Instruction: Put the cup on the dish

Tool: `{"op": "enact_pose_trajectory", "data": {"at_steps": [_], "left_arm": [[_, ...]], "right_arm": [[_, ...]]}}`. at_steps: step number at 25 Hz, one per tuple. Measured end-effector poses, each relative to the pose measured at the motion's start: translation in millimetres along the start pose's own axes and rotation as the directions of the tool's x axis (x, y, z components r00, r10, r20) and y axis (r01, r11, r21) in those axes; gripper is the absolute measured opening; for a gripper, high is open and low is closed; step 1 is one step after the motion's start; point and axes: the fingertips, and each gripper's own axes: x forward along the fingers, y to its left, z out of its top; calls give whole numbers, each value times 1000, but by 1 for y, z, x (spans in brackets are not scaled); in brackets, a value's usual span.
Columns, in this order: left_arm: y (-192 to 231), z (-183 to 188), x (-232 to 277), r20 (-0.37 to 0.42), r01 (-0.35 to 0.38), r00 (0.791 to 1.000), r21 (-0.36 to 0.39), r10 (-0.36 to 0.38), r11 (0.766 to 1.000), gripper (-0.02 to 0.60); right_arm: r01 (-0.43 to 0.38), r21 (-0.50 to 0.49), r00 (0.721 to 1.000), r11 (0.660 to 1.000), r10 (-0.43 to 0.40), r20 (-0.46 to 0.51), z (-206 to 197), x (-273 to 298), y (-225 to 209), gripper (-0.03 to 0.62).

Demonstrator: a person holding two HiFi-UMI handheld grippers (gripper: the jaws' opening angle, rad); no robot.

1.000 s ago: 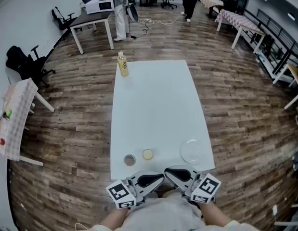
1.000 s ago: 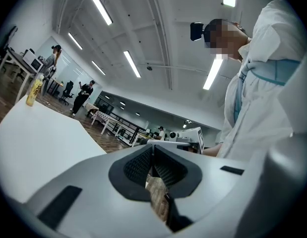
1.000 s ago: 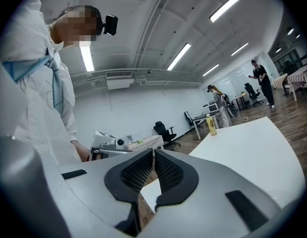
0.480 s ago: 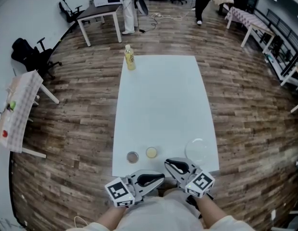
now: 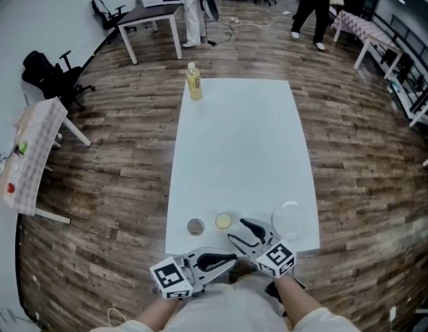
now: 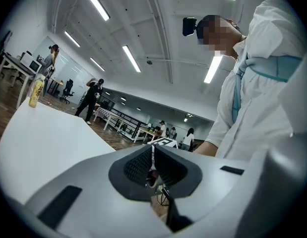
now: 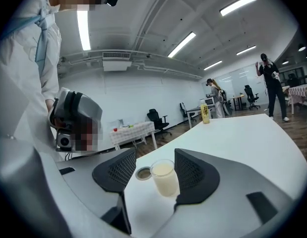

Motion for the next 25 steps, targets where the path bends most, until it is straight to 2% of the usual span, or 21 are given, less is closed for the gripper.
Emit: {"op": "enact_pose_trajectory", "data": {"at_steps": [13, 21, 25], "left_arm": [[7, -1, -14, -11, -20, 1000, -17, 20, 1000, 17], [7, -2, -22, -15, -39, 999, -21, 39, 999, 17], [7, -6, -27, -21, -55, 998, -26, 54, 998, 15]], "right_arm": [[23, -89, 993, 996, -33, -113, -38, 42, -8, 304], [39, -105, 984, 994, -56, -168, -52, 60, -15, 310], [18, -114, 979, 993, -41, -200, -59, 67, -14, 308]]}}
